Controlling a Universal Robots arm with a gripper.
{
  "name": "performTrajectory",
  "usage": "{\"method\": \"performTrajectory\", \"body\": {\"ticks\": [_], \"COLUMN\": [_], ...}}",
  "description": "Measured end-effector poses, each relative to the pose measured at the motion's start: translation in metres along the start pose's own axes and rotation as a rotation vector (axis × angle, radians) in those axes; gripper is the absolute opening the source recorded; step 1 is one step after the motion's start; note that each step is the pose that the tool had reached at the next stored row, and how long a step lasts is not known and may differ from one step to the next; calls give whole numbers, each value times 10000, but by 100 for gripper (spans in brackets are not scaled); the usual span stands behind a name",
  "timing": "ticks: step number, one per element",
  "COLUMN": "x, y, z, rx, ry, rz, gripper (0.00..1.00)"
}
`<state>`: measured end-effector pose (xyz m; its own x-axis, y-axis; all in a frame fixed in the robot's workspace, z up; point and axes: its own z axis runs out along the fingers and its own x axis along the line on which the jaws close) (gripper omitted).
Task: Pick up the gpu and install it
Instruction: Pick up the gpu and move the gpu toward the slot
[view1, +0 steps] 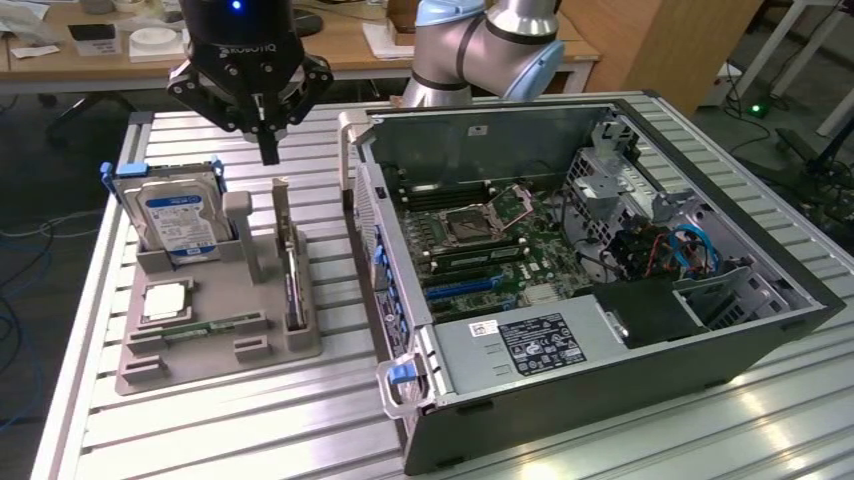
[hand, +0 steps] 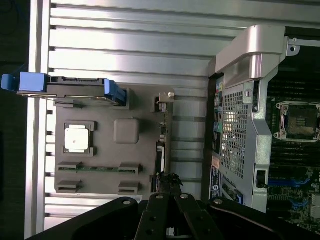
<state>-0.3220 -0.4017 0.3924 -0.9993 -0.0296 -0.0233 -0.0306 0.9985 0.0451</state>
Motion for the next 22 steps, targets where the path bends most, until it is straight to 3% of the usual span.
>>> {"method": "performTrajectory", "body": {"ticks": [3, 6, 8, 12, 13, 17, 22], "x": [0, 0, 0, 0, 0, 1, 2], "y": [0, 0, 0, 0, 0, 0, -23], "z": [0, 0, 0, 0, 0, 4, 11], "rx": [1, 0, 0, -2, -2, -3, -13], "ry": [0, 0, 0, 0, -1, 5, 22], "rz": [0, 0, 0, 0, 0, -84, -514], "gripper": [11, 29, 29, 53, 53, 71, 71]}}
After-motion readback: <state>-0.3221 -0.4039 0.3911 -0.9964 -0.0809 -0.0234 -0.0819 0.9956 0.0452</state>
